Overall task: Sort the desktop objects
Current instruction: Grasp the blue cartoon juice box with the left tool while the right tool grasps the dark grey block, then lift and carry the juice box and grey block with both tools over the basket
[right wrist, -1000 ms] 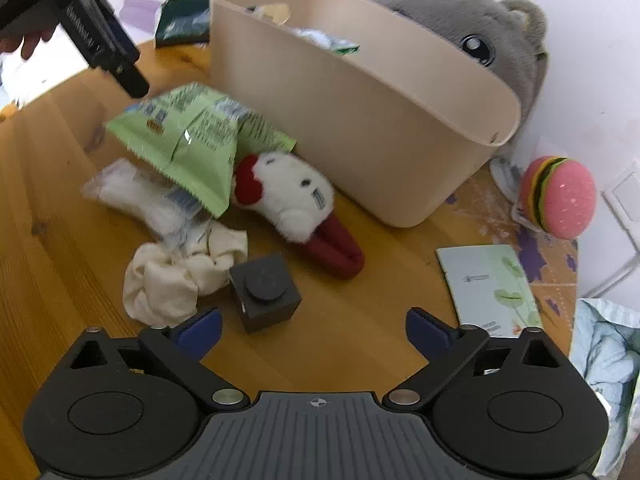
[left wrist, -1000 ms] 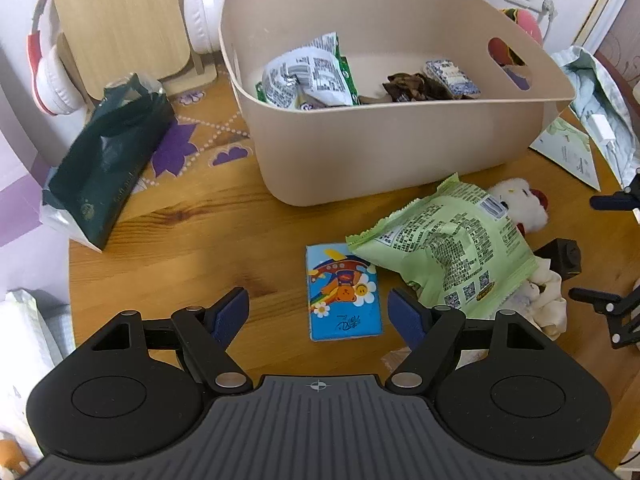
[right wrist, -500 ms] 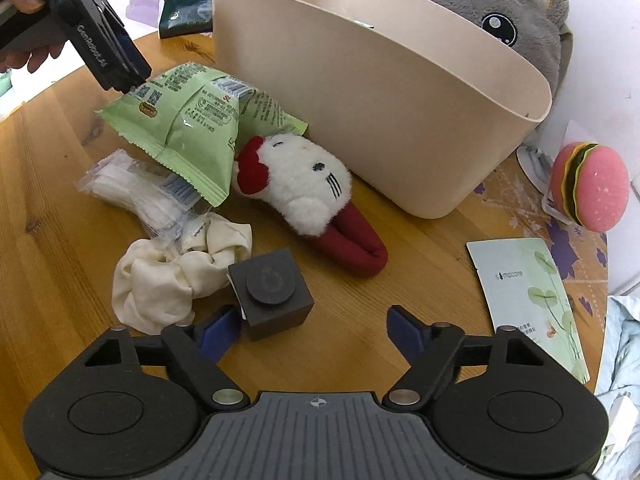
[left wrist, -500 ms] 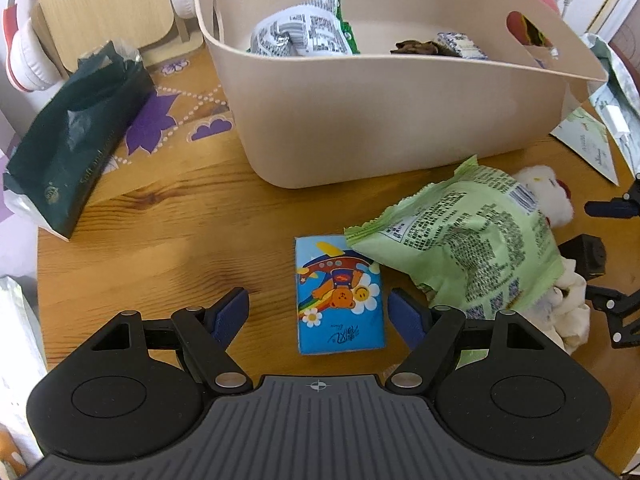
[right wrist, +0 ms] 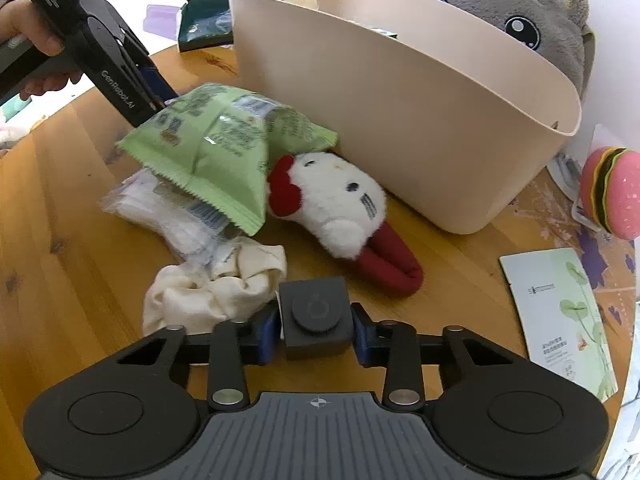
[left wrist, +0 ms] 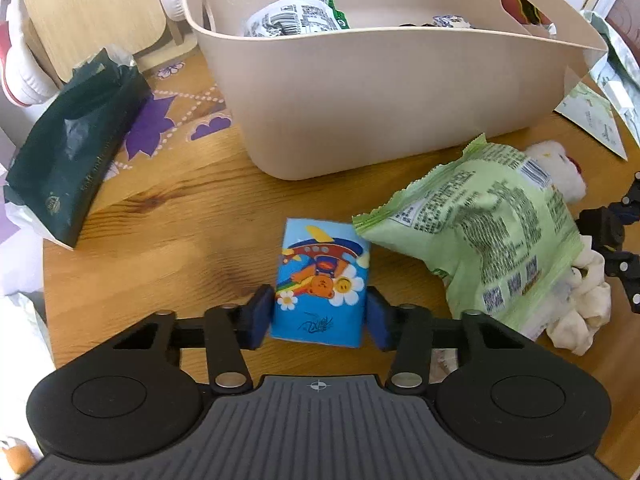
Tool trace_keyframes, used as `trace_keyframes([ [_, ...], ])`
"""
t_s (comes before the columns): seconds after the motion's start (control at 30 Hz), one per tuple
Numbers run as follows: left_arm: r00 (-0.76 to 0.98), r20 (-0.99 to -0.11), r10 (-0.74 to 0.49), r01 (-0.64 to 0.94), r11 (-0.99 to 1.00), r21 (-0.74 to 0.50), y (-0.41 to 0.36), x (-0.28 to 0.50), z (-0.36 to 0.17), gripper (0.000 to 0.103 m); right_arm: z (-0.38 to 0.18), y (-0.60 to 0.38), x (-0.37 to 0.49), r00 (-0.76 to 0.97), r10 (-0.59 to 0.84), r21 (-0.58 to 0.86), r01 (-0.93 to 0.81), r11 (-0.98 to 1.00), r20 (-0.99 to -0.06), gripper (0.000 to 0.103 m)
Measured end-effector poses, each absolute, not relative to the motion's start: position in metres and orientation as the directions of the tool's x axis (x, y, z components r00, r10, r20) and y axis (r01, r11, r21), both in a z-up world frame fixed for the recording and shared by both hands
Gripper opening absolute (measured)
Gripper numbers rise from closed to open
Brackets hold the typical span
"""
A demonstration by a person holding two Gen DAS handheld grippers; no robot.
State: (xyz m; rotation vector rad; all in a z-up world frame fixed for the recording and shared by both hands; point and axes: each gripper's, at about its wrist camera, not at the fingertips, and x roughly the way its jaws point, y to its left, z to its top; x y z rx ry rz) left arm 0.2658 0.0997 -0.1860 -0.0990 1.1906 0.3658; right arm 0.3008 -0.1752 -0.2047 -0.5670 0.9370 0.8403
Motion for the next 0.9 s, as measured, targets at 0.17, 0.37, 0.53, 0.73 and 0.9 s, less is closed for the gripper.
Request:
trace_keyframes([
  [0.17, 0.319, -0.921, 0.222, -0.326, 0.939, 0.113, 0.098, 0.263, -0.185, 0.047, -0.202, -0.174, 0.296, 0.308, 0.366, -0.054, -0.825, 0.563, -0.878, 0.03],
  [0.37, 0.335, -0.915, 0.224, -0.343, 0.934, 0.103, 0.096, 0.253, -0.178, 0.047, -0.197, -0.181, 0.287, 0.311, 0.361, -0.043, -0.806, 0.59, -0.879, 0.03],
  [0.53, 0.364, -0.901, 0.234, -0.325, 0.939, 0.112, 0.094, 0.241, -0.164, 0.047, -0.182, -0.189, 0.279, 0.332, 0.365, -0.037, -0.782, 0.622, -0.87, 0.03],
  [0.73, 0.395, -0.885, 0.247, -0.309, 0.943, 0.126, 0.095, 0.224, -0.147, 0.047, -0.161, -0.192, 0.271, 0.354, 0.367, -0.055, -0.781, 0.622, -0.86, 0.03],
  [0.9, 0.433, -0.862, 0.263, -0.285, 0.947, 0.145, 0.096, 0.216, -0.126, 0.047, -0.14, -0.192, 0.271, 0.387, 0.382, -0.066, -0.77, 0.635, -0.839, 0.03],
])
